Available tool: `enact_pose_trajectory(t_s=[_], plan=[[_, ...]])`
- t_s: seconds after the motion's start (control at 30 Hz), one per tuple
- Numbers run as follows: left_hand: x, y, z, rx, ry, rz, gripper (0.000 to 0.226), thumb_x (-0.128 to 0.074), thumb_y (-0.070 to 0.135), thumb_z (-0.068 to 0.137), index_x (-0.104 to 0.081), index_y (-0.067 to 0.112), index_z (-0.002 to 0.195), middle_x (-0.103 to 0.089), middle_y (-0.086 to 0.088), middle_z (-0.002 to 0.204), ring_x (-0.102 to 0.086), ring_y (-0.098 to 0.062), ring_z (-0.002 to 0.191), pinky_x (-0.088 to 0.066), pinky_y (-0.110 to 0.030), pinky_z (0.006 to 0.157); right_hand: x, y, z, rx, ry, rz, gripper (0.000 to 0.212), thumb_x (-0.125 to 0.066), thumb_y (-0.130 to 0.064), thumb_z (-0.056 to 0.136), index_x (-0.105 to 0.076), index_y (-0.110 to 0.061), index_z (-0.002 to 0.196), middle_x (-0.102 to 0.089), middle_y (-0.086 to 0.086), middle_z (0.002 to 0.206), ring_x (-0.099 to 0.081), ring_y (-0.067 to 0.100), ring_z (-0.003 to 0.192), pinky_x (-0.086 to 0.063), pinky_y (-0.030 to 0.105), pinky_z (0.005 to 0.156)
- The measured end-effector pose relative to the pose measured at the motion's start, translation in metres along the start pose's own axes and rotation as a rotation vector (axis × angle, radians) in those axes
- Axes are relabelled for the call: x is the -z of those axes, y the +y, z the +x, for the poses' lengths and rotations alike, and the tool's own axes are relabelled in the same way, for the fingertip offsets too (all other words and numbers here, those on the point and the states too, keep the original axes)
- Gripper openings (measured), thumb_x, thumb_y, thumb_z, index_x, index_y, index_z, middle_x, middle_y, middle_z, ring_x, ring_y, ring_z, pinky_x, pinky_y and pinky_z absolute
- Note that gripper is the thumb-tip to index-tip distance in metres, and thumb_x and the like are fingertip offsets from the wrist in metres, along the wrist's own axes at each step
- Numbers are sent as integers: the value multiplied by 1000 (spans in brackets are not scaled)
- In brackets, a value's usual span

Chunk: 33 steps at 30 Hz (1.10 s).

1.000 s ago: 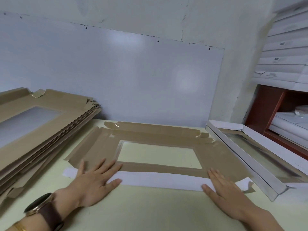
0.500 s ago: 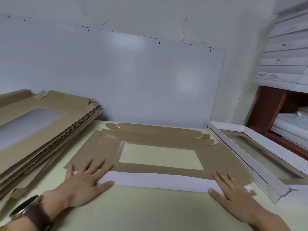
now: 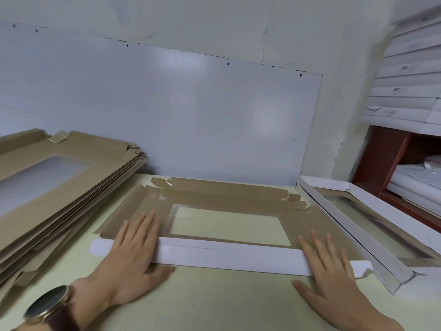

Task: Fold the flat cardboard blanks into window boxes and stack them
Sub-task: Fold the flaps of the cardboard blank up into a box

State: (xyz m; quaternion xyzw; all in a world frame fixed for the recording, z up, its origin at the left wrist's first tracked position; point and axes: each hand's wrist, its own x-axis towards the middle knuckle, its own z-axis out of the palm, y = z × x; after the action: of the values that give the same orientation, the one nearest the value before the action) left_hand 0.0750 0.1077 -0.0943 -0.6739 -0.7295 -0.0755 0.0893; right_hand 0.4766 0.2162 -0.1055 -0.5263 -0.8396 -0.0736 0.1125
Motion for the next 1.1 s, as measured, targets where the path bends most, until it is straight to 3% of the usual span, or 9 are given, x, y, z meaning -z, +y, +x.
enact_pose_trajectory(t_s=[0.07, 0.13, 0.23, 0.3, 0.4, 0.6, 0.8, 0.93, 1.1], plan=[[-1, 7, 0, -76, -7, -45, 92, -6, 78, 73, 36, 31, 141, 38, 6, 150, 35, -12, 139, 21, -35, 115, 6, -13, -2, 77, 40, 65, 79, -49, -49, 88, -12, -23, 153, 14, -2, 161, 15, 22, 149, -8, 42, 117], [-4, 14, 0, -155, 10, -85, 85, -17, 71, 82, 26, 35, 146, 34, 12, 151, 36, -8, 138, 22, -34, 114, 8, -18, -5, 169, 149, 138, 58, -71, -23, 77, -52, -17, 131, -27, 11, 156, -24, 33, 145, -34, 45, 105], [-6, 20, 0, -261, 66, -139, 61, -30, 57, 92, -9, 40, 146, 24, 18, 151, 33, -5, 138, 20, -35, 115, 7, -20, -5, 196, 193, 89, 49, -82, -12, 66, -66, -17, 111, -51, 15, 137, -40, 31, 130, -48, 47, 88], [-5, 23, 1, -297, 81, -175, 51, -27, 58, 91, -27, 42, 140, 15, 18, 153, 26, -7, 141, 14, -34, 117, 5, -17, -3, 189, 206, 78, 42, -78, -18, 72, -68, -18, 114, -53, 12, 130, -38, 26, 121, -48, 49, 87], [-6, 25, 3, -287, 84, -205, 50, -29, 59, 92, -38, 38, 136, -4, 15, 151, 6, -9, 141, -8, -27, 116, 3, -12, 1, 197, 194, 105, 36, -69, -27, 86, -64, -23, 121, -51, 1, 125, -44, 21, 118, -41, 43, 94], [-6, 24, 12, -267, 115, -253, 29, -40, 36, 96, -54, 32, 121, -40, 15, 113, -33, -5, 108, -36, -22, 95, 3, -16, 9, 244, 95, 166, 27, -46, -31, 99, -58, -31, 124, -47, -19, 111, -42, 2, 107, -32, 18, 89], [-7, 22, 10, -265, 111, -231, 32, -31, 40, 102, -59, 32, 115, -45, 14, 103, -43, -5, 101, -37, -20, 85, 3, -19, 8, 215, 107, 175, 20, -43, -28, 102, -62, -28, 109, -51, -15, 103, -46, 5, 99, -30, 21, 77], [0, 22, 10, -227, 88, -208, 31, -28, 42, 102, -55, 28, 105, -49, 14, 102, -49, -7, 99, -40, -25, 80, 10, -18, 9, 220, 66, 169, 24, -36, -28, 103, -59, -24, 97, -49, -15, 93, -43, 6, 92, -38, 25, 82], [5, 26, 13, -185, 96, -236, 14, -31, 31, 101, -38, 25, 90, -46, 14, 89, -39, -10, 78, -25, -25, 65, 18, -24, 14, 160, 26, 190, 18, -30, -25, 103, -43, -36, 97, -49, -19, 90, -42, 2, 90, -31, 26, 82]])
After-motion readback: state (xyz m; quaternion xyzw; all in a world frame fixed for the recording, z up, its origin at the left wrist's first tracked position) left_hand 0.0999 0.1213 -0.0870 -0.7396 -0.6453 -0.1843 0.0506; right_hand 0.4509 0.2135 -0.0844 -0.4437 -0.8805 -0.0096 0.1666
